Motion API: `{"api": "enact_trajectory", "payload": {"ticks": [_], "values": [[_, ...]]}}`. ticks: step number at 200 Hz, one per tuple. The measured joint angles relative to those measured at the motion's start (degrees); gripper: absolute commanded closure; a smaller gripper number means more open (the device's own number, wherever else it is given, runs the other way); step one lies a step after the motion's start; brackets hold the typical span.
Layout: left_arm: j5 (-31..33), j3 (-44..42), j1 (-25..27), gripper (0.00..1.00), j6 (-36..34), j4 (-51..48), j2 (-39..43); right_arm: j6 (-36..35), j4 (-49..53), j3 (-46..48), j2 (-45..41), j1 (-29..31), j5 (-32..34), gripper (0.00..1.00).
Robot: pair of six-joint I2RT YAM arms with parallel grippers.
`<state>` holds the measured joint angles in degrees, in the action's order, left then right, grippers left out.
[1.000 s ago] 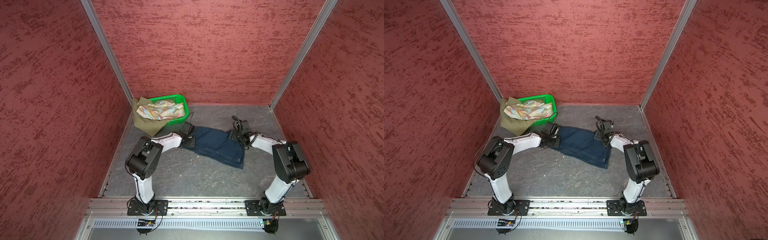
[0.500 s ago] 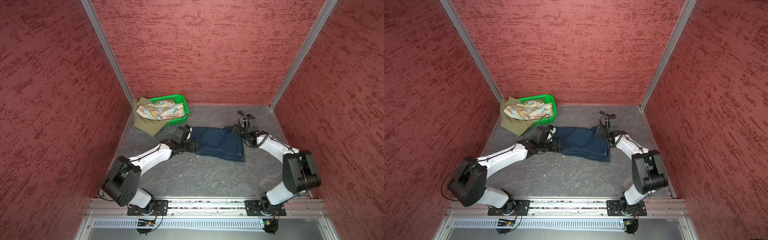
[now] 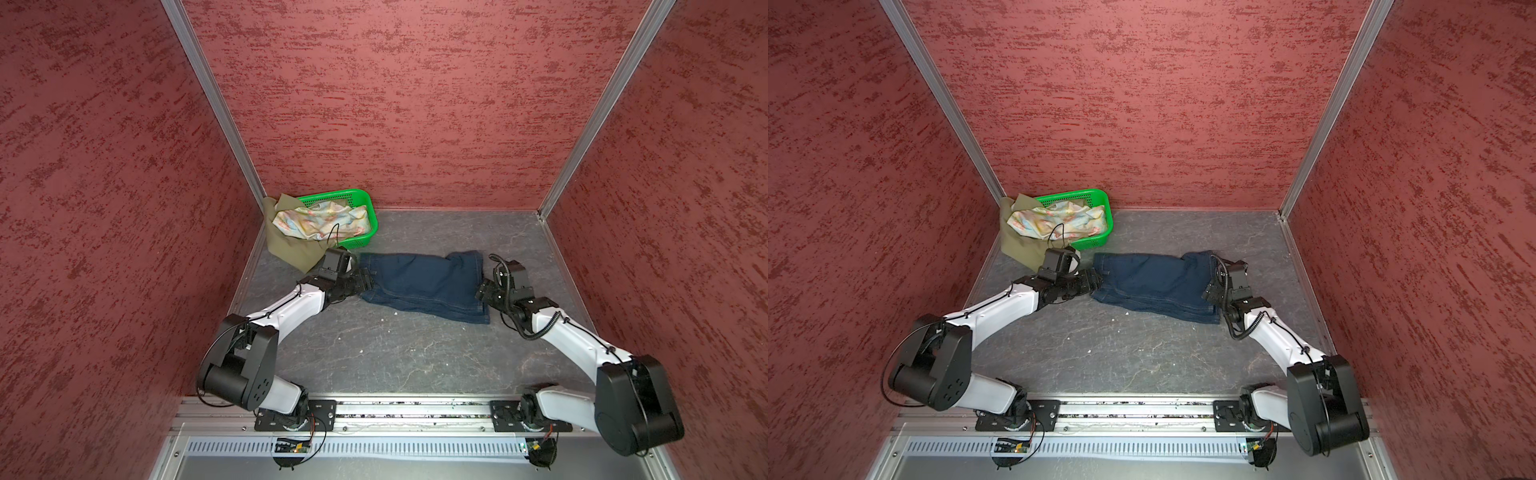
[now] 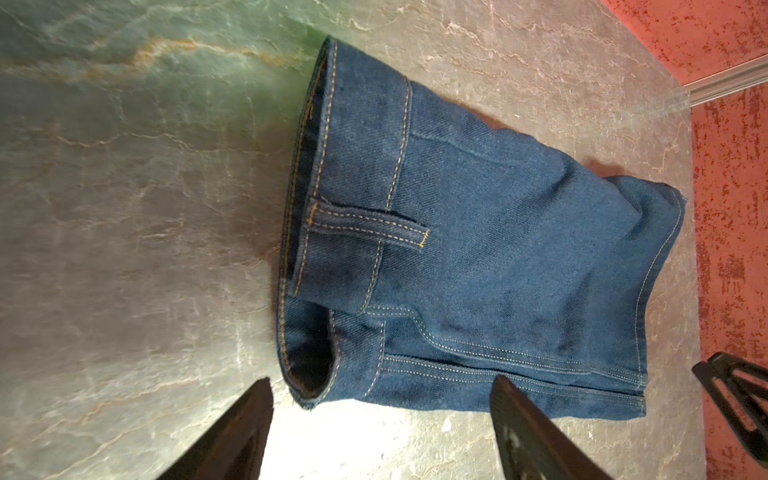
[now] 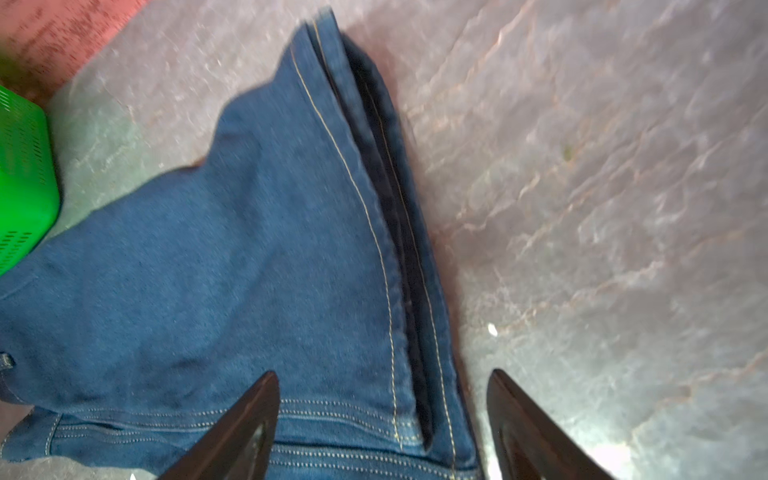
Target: Fold and stack the skirts
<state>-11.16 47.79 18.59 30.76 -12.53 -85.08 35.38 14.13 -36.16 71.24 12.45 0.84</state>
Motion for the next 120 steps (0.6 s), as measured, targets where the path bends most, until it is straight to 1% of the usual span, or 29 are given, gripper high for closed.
{"api": "enact_trajectory", "payload": {"ticks": [29,60,99,120], "values": [[-0.5,0.4,0.0,0.24,0.5,1.3,-4.2,0.6,-0.1,0.0,1.0,0.7,-1.9,0.29],[0.0,0.8,-0.1,0.24,0.5,2.0,-7.6,0.8,-0.2,0.0,3.0,1.1,-3.6,0.36],[1.5,3.4,-0.2,0.23,0.3,2.6,-9.7,0.9,-1.0,0.0,5.8,2.0,-4.7,0.38],[2.4,4.8,-0.3,0.20,-0.2,3.3,-11.1,0.9,-1.9,0.0,7.8,2.4,-5.1,0.39]]}}
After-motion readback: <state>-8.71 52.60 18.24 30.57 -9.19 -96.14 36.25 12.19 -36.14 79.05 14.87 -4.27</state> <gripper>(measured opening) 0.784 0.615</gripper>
